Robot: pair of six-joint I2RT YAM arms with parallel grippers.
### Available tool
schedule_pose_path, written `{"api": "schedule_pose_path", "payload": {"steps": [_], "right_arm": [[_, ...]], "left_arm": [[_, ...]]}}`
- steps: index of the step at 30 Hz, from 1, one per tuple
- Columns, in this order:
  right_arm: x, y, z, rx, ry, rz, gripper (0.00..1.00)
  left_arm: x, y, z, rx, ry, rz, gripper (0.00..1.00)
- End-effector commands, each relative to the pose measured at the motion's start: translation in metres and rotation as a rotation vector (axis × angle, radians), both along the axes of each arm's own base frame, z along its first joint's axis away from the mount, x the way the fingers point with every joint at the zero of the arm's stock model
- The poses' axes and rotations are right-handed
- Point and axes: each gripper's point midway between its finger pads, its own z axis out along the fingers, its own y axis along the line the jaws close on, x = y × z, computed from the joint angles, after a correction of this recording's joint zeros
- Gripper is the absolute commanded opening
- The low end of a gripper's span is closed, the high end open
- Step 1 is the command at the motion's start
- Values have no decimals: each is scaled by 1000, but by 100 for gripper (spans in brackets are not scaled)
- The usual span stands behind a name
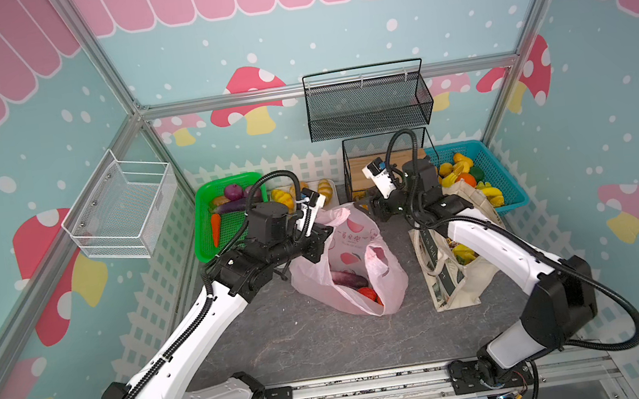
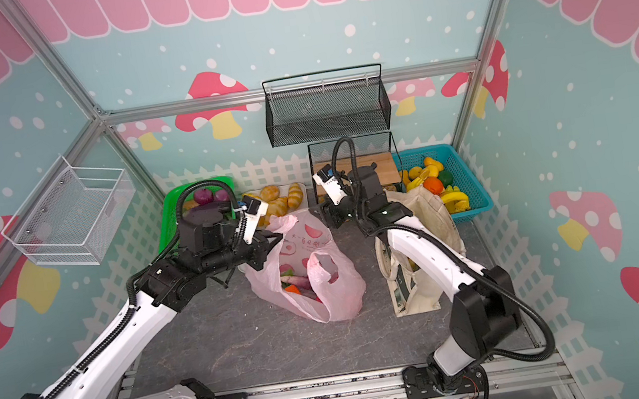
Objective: Place the mixed food into the grocery bags and tie them
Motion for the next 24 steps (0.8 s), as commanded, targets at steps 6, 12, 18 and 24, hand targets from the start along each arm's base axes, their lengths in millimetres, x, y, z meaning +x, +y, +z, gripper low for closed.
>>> {"api": "schedule_pose_path", "payload": {"steps": [6,12,18,24], "right_arm": [[-106,-12,59,105,-277,140,70],[-180,-3,67,145,-338,351,73],[-241,11,68,174,-402,590,75],[-280,21,54,179,-305,815,75]], "left_arm": [[-4,7,10,-232,73,43,0],[-2,6,4,-224,96,36,0],[2,8,5,-236,112,35,0],[4,12,5,-223,101,53,0]]}}
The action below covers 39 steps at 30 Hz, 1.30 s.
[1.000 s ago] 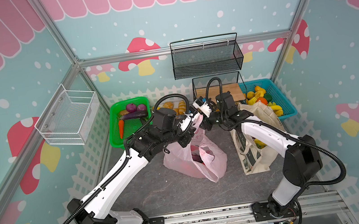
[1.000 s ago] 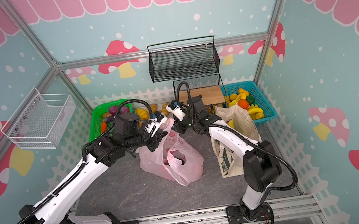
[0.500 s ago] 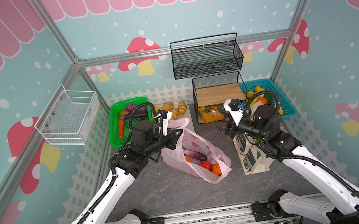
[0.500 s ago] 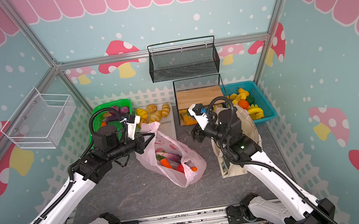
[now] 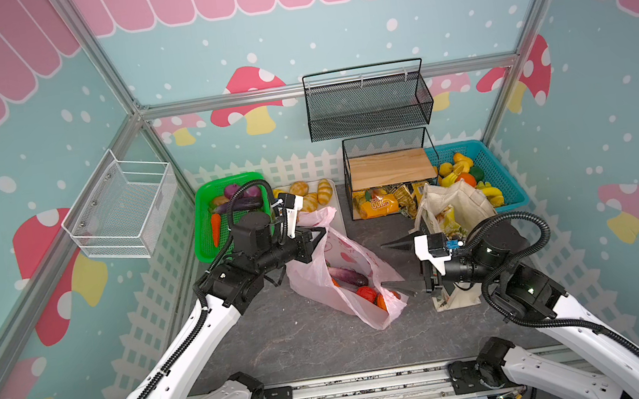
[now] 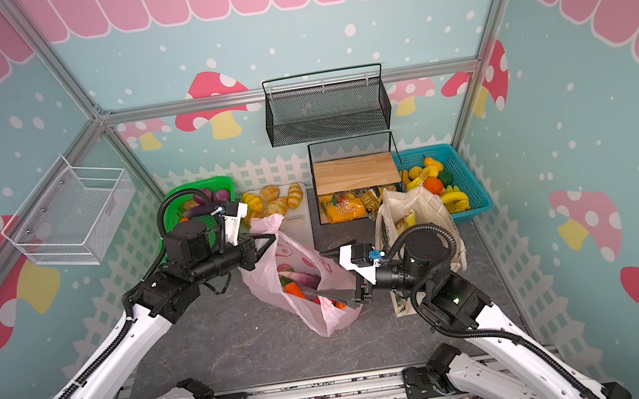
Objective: Place the mixed food into the grocery bags and tie them
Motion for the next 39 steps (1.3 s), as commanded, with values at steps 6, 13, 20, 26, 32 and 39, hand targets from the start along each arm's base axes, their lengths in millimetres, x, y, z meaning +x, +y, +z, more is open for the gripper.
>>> {"api": "schedule_pose_path", "payload": {"steps": [6,13,20,26,32,39], "right_arm": [[-42,6,-24,-95,27,187,76],[-38,7,-46,-138,21,150,77],[-18,15,-64,-172,51,63,66],[23,17,-55,-93,81,-147,8],[87,-12,-17,-6,110,-496,0],[141,-81,19,62,154,-793,0]], "left_arm": [[4,1,5,-9,-6,9,0],[6,1,1,-6,6,13,0],[6,0,1,-7,7,12,0],[3,1,6,-11,-7,4,0],[-8,5,25,-69,-45,-15,0],[-32,6,64,-276,-105,-57,0]]}}
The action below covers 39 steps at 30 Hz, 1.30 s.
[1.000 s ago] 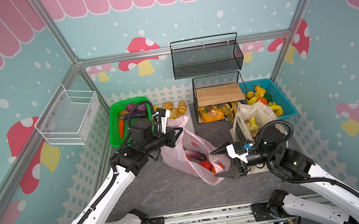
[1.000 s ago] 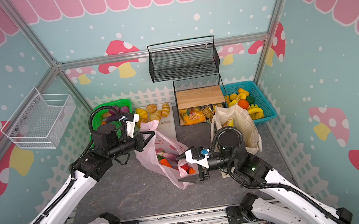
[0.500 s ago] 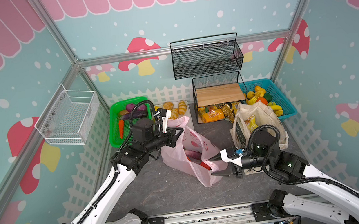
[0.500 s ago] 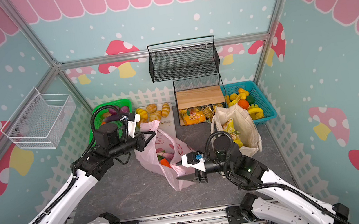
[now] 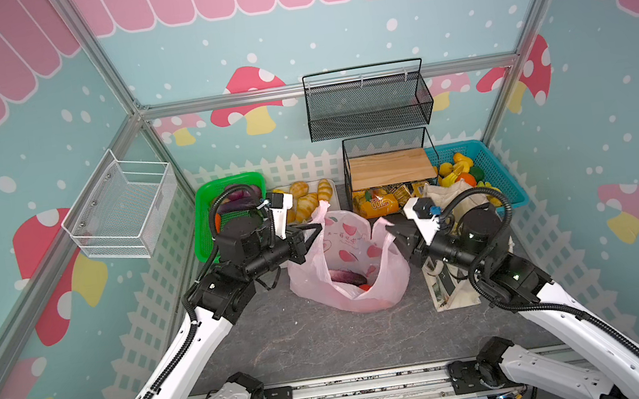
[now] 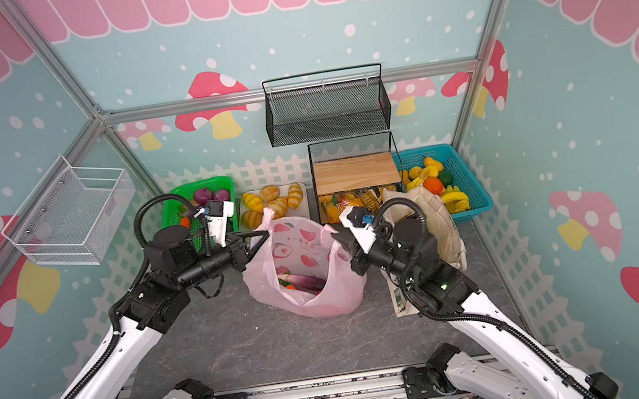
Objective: Place the mixed food into the grocery bags and tie them
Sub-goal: 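Grasp the other pink bag handle with the right gripper, then raise both bag handles upward with both grippers, pulling the bag upright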
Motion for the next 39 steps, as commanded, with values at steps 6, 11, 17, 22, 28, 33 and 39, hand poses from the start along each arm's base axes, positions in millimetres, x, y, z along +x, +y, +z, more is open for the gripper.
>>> {"api": "schedule_pose_path", "payload": {"steps": [6,11,17,22,28,33,39], "right_arm": [[29,-39,27,-8,-6,-244,0],[37,-47,12,-40,12,-303,0],[36,-48,12,-40,1,-301,0],[37,-44,8,-49,1,-284,0],[39,-38,4,-57,-2,-262,0],[40,-37,2,-61,-2,-257,0],[40,-35,0,-59,-5,-247,0]], "left_arm": [[-8,3,14,-136,-61,0,0],[2,3,-9,-136,-59,28,0],[4,6,-14,-95,-77,46,16],[-1,18,-6,-10,-114,91,35],[-15,27,11,117,-167,77,65],[-13,26,24,205,-198,52,77],[-4,1,29,304,-164,-36,86]]}}
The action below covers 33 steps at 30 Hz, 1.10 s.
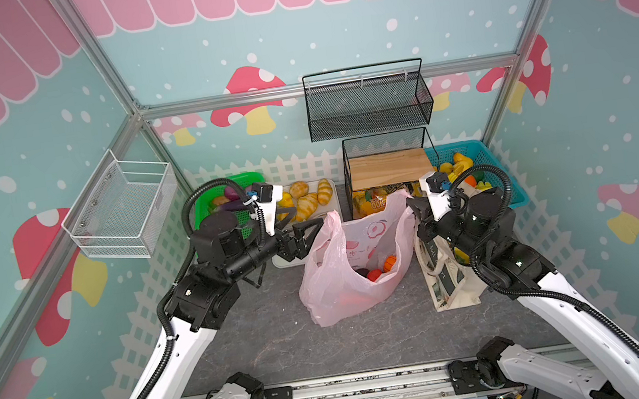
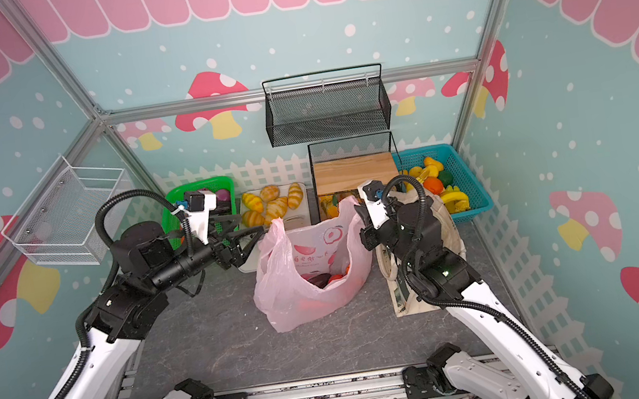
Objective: Place the mixed food into the grocery bags and tie them
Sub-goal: 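Raise both bag handles upward with both grippers, pulling the bag upright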
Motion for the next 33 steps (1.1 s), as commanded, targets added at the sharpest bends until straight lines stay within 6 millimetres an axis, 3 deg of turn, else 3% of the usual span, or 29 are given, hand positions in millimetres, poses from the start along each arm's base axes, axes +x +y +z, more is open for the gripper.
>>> {"api": "schedule_pose_path", "payload": {"steps": [1,10,18,21,23,28,31,33], "right_arm": [[1,2,1,-8,-26,12,0],[1,4,0,-9,-26,22,0],[2,5,-4,-16,-22,27,0],[2,4,-3,-15,-22,21,0],[2,3,2,-10,-33,14,0],[-4,-18,31,-7,-105,-73,0],[-10,-33,41,-7,-143,-133,0],[-11,-33,42,-10,-147,-131,0]], "left_arm": [[-6,-15,-17,119,37,-65,88],[-5,-48,-16,159,79,-180,93],[16,-59,-37,232,123,-183,91],[14,-66,-39,212,142,-218,80],[8,-70,-30,167,142,-245,65],[-5,-71,23,-86,77,-294,30],[-4,-63,36,-178,45,-286,25],[0,-61,31,-172,25,-276,20]]}}
